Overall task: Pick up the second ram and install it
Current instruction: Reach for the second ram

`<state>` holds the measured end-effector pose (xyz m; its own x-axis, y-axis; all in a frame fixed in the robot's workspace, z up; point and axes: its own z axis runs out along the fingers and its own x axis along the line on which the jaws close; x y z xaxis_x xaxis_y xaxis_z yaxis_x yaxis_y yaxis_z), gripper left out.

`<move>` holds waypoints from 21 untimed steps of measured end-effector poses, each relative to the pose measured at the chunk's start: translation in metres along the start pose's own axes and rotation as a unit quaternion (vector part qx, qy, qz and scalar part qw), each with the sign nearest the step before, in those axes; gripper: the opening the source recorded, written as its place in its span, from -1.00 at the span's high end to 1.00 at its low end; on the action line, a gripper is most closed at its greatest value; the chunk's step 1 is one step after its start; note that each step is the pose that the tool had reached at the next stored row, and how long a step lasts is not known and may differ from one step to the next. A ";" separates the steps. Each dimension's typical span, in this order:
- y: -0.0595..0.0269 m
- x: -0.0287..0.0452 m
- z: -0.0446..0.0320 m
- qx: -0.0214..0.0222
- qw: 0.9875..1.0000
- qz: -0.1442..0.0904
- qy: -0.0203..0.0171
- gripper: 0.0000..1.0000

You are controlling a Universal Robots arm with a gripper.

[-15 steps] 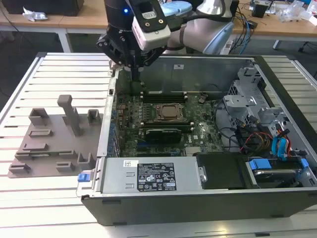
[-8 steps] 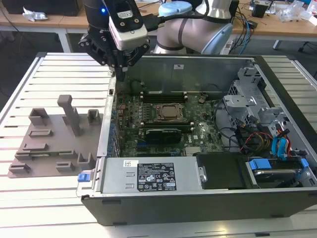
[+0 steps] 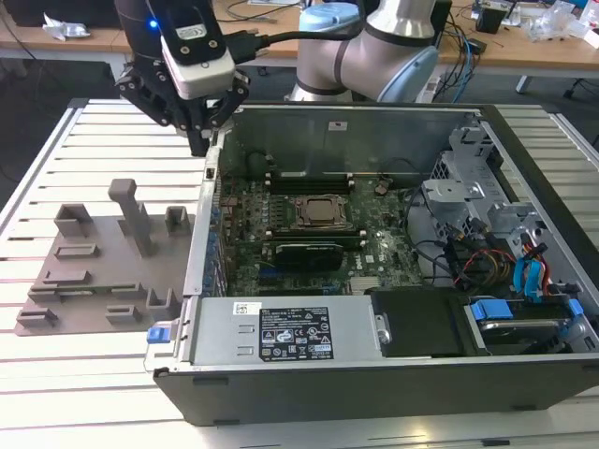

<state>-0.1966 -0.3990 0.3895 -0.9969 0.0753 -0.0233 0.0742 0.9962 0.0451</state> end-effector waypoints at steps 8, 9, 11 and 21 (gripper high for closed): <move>-0.0024 0.0312 -0.0003 0.000 1.000 0.000 0.000 0.80; -0.0025 0.0330 -0.0004 0.000 1.000 0.000 0.000 0.80; -0.0033 0.0422 -0.0005 0.000 1.000 0.000 0.000 0.80; -0.0057 0.0646 -0.0005 0.000 1.000 0.000 0.000 0.80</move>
<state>-0.2614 -0.3998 0.3882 -0.9969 0.0753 -0.0234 0.0742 0.9962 0.0451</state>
